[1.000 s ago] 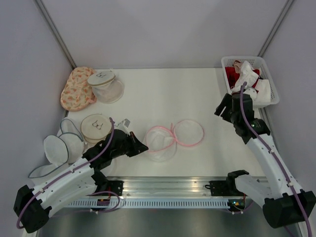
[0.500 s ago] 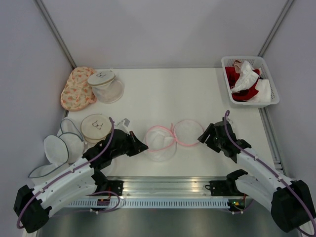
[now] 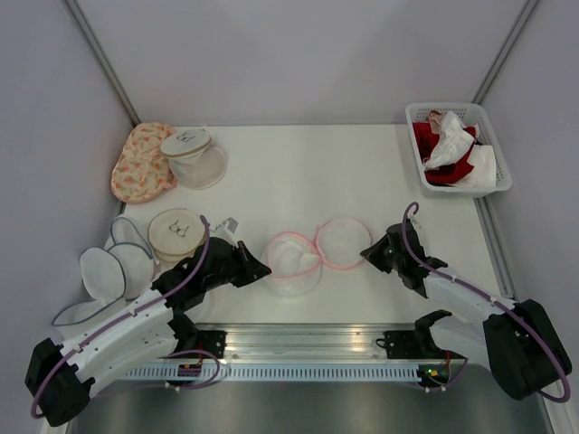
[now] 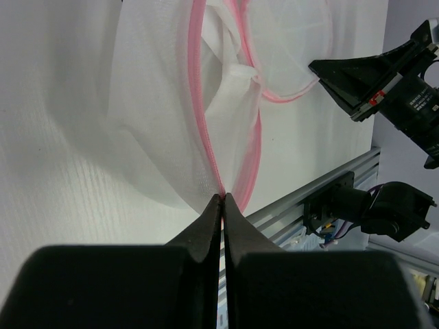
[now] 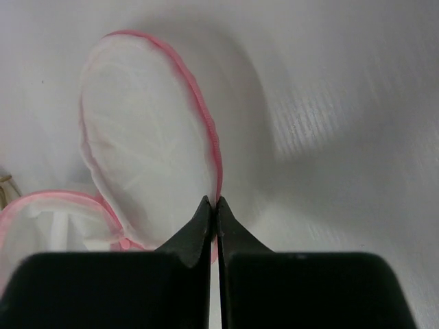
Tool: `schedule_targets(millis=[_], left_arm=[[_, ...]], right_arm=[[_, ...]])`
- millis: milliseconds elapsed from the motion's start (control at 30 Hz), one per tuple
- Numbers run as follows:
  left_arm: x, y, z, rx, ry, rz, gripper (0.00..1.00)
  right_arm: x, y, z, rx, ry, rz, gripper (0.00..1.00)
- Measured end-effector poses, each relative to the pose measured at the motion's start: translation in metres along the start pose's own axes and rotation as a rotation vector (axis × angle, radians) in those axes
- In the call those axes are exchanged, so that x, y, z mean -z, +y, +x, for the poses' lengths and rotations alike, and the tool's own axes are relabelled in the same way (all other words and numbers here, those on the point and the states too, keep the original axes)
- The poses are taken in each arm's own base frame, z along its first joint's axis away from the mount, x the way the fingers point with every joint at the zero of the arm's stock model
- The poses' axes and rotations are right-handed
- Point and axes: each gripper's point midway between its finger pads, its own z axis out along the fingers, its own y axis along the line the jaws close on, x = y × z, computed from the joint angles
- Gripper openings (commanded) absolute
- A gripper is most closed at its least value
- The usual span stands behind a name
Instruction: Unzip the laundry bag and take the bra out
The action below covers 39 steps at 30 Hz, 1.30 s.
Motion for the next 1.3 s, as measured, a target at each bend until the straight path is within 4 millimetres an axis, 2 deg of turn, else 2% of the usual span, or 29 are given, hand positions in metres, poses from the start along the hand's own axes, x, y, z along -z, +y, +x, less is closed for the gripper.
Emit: schedule_targets(millis=[100, 167, 200, 267, 300, 333, 367, 467, 600, 700, 833, 933, 1000, 1167, 1300], left_arm=[[0.0, 0.001, 0.0, 0.0, 0.0, -0.001, 0.02], [0.0, 0.0, 0.0, 0.0, -0.001, 0.001, 0.04], [0.0, 0.0, 0.0, 0.0, -0.001, 0.001, 0.26], [0.0, 0.001, 0.0, -0.004, -0.002, 0.0, 0.56], [-0.001, 0.001, -0.001, -0.003, -0.005, -0.001, 0.82], [-0.001, 0.001, -0.001, -0.005, -0.007, -0.003, 0.95], [-0.001, 0.001, -0.002, 0.001, -0.011, -0.006, 1.0], [0.001, -0.002, -0.007, 0.004, -0.029, -0.009, 1.0], [0.007, -0.015, -0.024, 0.003, -0.08, -0.004, 1.0], [0.014, -0.019, -0.034, 0.005, -0.129, -0.004, 1.0], [0.027, -0.011, -0.04, 0.011, -0.177, -0.028, 1.0], [0.037, -0.003, -0.042, 0.021, -0.208, -0.052, 1.0], [0.043, 0.002, -0.043, 0.031, -0.227, -0.067, 1.0], [0.055, 0.016, -0.046, 0.064, -0.272, -0.113, 1.0], [0.06, 0.024, -0.046, 0.089, -0.289, -0.143, 1.0]], right_arm=[[0.004, 0.006, -0.008, 0.014, -0.035, -0.011, 0.01], [0.012, 0.014, -0.021, 0.041, -0.079, -0.014, 0.0], [0.017, 0.02, -0.029, 0.058, -0.106, -0.016, 0.0], [0.031, 0.036, -0.049, 0.097, -0.172, -0.021, 0.0], [0.04, 0.046, -0.06, 0.121, -0.209, -0.024, 0.0], [0.049, 0.055, -0.071, 0.144, -0.244, -0.025, 0.01], [0.057, 0.064, -0.082, 0.17, -0.277, -0.026, 0.0], [0.078, 0.086, -0.105, 0.263, -0.343, -0.003, 0.0], [0.09, 0.113, -0.114, 0.438, -0.376, 0.05, 0.0], [0.087, 0.137, -0.097, 0.619, -0.373, 0.094, 0.0], [0.07, 0.156, -0.048, 0.915, -0.353, 0.16, 0.0], [0.055, 0.154, -0.003, 1.156, -0.315, 0.192, 0.0], [0.051, 0.154, 0.019, 1.273, -0.315, 0.194, 0.0], [0.045, 0.152, 0.059, 1.48, -0.355, 0.159, 0.01], [0.042, 0.141, 0.089, 1.621, -0.37, 0.096, 0.0]])
